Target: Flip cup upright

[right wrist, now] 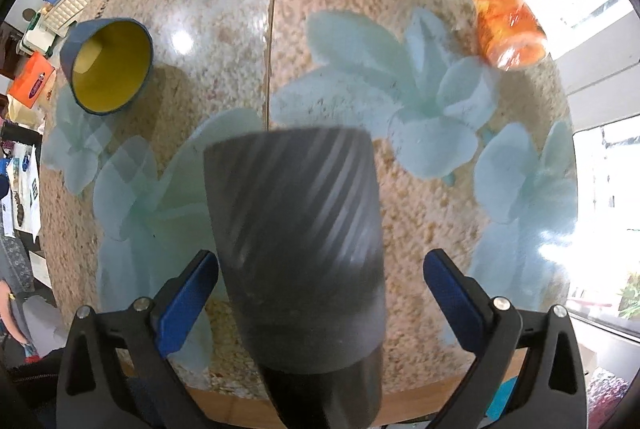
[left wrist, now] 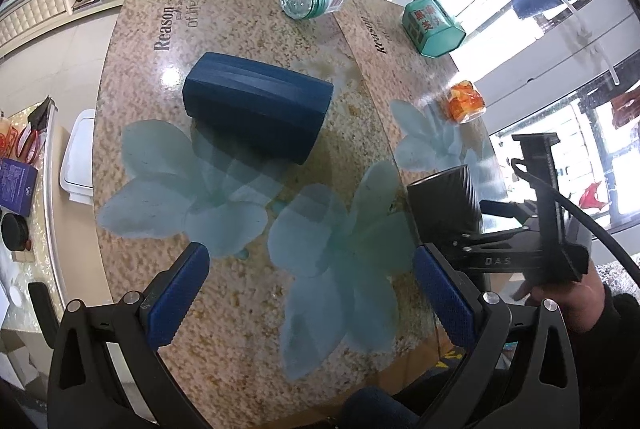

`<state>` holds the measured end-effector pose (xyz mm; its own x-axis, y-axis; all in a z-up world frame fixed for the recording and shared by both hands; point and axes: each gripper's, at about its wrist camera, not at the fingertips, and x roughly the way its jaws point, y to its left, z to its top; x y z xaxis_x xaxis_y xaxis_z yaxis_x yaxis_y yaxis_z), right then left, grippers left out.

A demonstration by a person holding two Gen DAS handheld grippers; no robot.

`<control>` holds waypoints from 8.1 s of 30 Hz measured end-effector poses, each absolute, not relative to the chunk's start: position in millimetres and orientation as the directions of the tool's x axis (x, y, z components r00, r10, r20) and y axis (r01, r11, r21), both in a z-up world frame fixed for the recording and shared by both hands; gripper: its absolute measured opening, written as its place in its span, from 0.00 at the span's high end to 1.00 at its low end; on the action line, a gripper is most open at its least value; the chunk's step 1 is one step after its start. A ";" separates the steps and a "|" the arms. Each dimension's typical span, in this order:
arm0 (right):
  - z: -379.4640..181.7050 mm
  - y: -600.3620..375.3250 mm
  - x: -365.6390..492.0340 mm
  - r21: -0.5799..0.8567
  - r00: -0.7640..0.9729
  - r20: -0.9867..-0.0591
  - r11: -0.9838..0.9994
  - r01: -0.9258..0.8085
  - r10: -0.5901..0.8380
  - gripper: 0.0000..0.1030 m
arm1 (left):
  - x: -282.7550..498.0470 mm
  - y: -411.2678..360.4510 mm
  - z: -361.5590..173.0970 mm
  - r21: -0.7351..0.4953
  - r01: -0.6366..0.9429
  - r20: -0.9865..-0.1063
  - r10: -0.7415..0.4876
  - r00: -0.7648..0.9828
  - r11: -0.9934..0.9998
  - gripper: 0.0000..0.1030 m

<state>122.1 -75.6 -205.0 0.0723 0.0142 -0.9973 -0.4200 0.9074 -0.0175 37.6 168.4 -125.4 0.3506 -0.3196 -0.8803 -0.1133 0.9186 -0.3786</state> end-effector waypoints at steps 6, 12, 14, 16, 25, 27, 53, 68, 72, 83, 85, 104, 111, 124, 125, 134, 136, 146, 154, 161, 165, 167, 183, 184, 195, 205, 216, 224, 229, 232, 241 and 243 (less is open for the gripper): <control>-165.7 -71.0 131.9 0.004 0.138 -0.988 0.907 -0.421 0.068 0.00 | 43.5 157.3 -114.4 -0.366 -0.088 -0.883 -0.315 0.349 0.927 0.00; -120.4 -95.4 127.4 0.105 0.191 -0.963 0.919 -0.380 0.189 0.00 | 55.6 136.2 -101.1 -0.335 -0.074 -0.895 -0.293 0.336 0.939 0.00; -120.6 -111.9 124.1 0.132 0.201 -0.956 0.921 -0.366 0.216 0.00 | 58.6 128.8 -95.9 -0.327 -0.074 -0.898 -0.285 0.336 0.942 0.00; -109.9 -131.0 123.7 0.129 0.218 -0.951 0.922 -0.366 0.220 0.00 | 60.9 121.2 -91.5 -0.300 -0.079 -0.906 -0.258 0.336 0.951 0.00; -116.8 -208.5 119.6 0.148 0.192 -0.952 0.909 -0.390 0.237 0.00 | 77.9 65.9 -72.2 -0.230 -0.155 -0.931 -0.171 0.322 0.961 0.00; -119.2 -226.7 121.0 0.146 0.181 -0.956 0.907 -0.396 0.232 0.00 | 81.3 52.7 -70.3 -0.226 -0.170 -0.936 -0.165 0.310 0.959 0.00; -157.5 -332.4 157.2 0.282 0.042 -0.942 0.855 -0.435 0.332 0.00 | 125.6 -40.6 -143.4 -0.118 -0.343 -0.990 -0.084 0.113 0.932 0.00; -171.6 -358.1 170.7 0.298 -0.004 -0.947 0.874 -0.385 0.321 0.00 | 148.1 -32.7 -207.2 -0.091 -0.393 -0.993 -0.111 -0.027 0.915 0.00; -172.9 -359.5 173.7 0.310 -0.011 -0.944 0.873 -0.376 0.330 0.00 | 153.3 -32.7 -224.7 -0.083 -0.402 -0.991 -0.118 -0.062 0.912 0.00; -173.9 -370.1 175.4 0.328 -0.010 -0.939 0.885 -0.331 0.344 0.00 | 151.2 -44.5 -253.6 -0.104 -0.401 -0.986 -0.148 -0.080 0.910 0.16; -174.1 -373.0 175.3 0.329 -0.010 -0.939 0.889 -0.319 0.344 0.00 | 148.3 -56.0 -253.8 -0.102 -0.393 -0.987 -0.142 -0.076 0.914 0.17; -167.9 -369.0 168.0 0.357 -0.008 -0.928 0.882 -0.309 0.373 0.00 | 138.6 -47.4 -176.7 -0.180 -0.406 -0.983 -0.147 0.113 0.896 0.19; -160.9 -357.9 167.2 0.342 0.000 -0.931 0.871 -0.353 0.366 0.00 | 155.2 -34.3 -139.1 -0.199 -0.378 -0.964 -0.111 0.242 0.904 0.20; -156.1 -361.1 159.8 0.290 0.026 -0.947 0.890 -0.351 0.319 0.00 | 150.8 -41.0 -113.7 -0.060 -0.287 -0.872 0.090 0.482 0.956 0.21; -155.8 -360.7 158.7 0.288 0.025 -0.948 0.891 -0.351 0.316 0.00 | 150.3 -48.5 -113.5 -0.032 -0.271 -0.863 0.110 0.492 0.962 0.21; -154.6 -357.9 152.6 0.292 0.033 -0.946 0.890 -0.351 0.324 0.00 | 149.3 -72.2 -123.8 0.043 -0.217 -0.850 0.150 0.505 0.975 0.21; -156.2 -359.2 152.0 0.296 0.032 -0.945 0.891 -0.343 0.326 0.00 | 148.6 -70.9 -124.7 0.032 -0.220 -0.846 0.144 0.513 0.975 0.21; -154.3 -361.9 148.8 0.311 0.046 -0.937 0.889 -0.335 0.345 0.00 | 143.8 -70.6 -127.3 0.016 -0.197 -0.860 0.114 0.497 0.980 0.12; -157.2 -360.4 149.1 0.321 0.040 -0.935 0.887 -0.333 0.353 0.00 | 143.0 -72.5 -129.1 0.014 -0.168 -0.867 0.095 0.489 0.986 0.00; -161.7 -355.7 149.5 0.335 0.027 -0.931 0.883 -0.329 0.364 0.00 | 144.1 -74.3 -128.3 0.031 -0.137 -0.881 0.092 0.464 0.990 0.00; -161.6 -350.6 147.7 0.354 0.025 -0.923 0.874 -0.333 0.384 0.00 | 145.3 -68.6 -122.4 0.023 -0.146 -0.890 0.087 0.448 0.989 0.00; -163.9 -346.8 147.2 0.370 0.017 -0.918 0.870 -0.327 0.397 0.00 | 144.5 -67.8 -115.9 0.022 -0.137 -0.888 0.082 0.453 0.990 0.00; -99.3 -279.5 158.5 0.385 0.217 -0.856 0.860 -0.336 0.468 0.00 | 121.3 -34.7 -82.7 -0.161 0.049 -0.875 -0.166 0.455 0.986 0.00; -93.7 -270.0 157.1 0.374 0.228 -0.856 0.860 -0.347 0.464 0.00 | 117.8 -30.4 -81.6 -0.183 0.064 -0.871 -0.192 0.453 0.981 0.00; -55.6 -192.7 128.7 0.288 0.318 -0.845 0.868 -0.405 0.429 0.00 | 90.2 5.1 -63.4 -0.339 0.203 -0.813 -0.395 0.428 0.919 0.00; -17.3 -162.3 102.9 0.217 0.453 -0.793 0.884 -0.414 0.407 0.00 | 64.7 54.1 -22.6 -0.353 0.233 -0.757 -0.423 0.498 0.906 0.00; -5.1 -137.9 81.9 0.089 0.526 -0.790 0.907 -0.411 0.315 0.00 | 54.6 88.0 11.4 -0.346 0.159 -0.725 -0.371 0.580 0.925 0.00; 4.5 -127.9 90.4 0.062 0.548 -0.768 0.889 -0.453 0.333 0.00 | 44.8 87.0 12.5 -0.310 0.126 -0.737 -0.322 0.594 0.942 0.00; -0.4 -126.1 88.6 0.062 0.541 -0.770 0.883 -0.464 0.338 0.00 | 41.1 85.4 9.5 -0.290 0.103 -0.753 -0.293 0.589 0.952 0.00; -3.4 -127.4 88.6 0.068 0.534 -0.775 0.884 -0.462 0.338 0.00 | 40.9 85.9 8.9 -0.300 0.094 -0.752 -0.296 0.588 0.949 0.00; 1.1 -123.3 84.9 0.070 0.527 -0.780 0.884 -0.463 0.338 0.00 | 41.2 84.6 8.0 -0.328 0.112 -0.736 -0.328 0.593 0.938 0.00; -0.2 -123.9 84.3 0.072 0.525 -0.782 0.886 -0.458 0.335 0.00 | 42.4 84.4 6.5 -0.331 0.114 -0.740 -0.332 0.584 0.937 0.00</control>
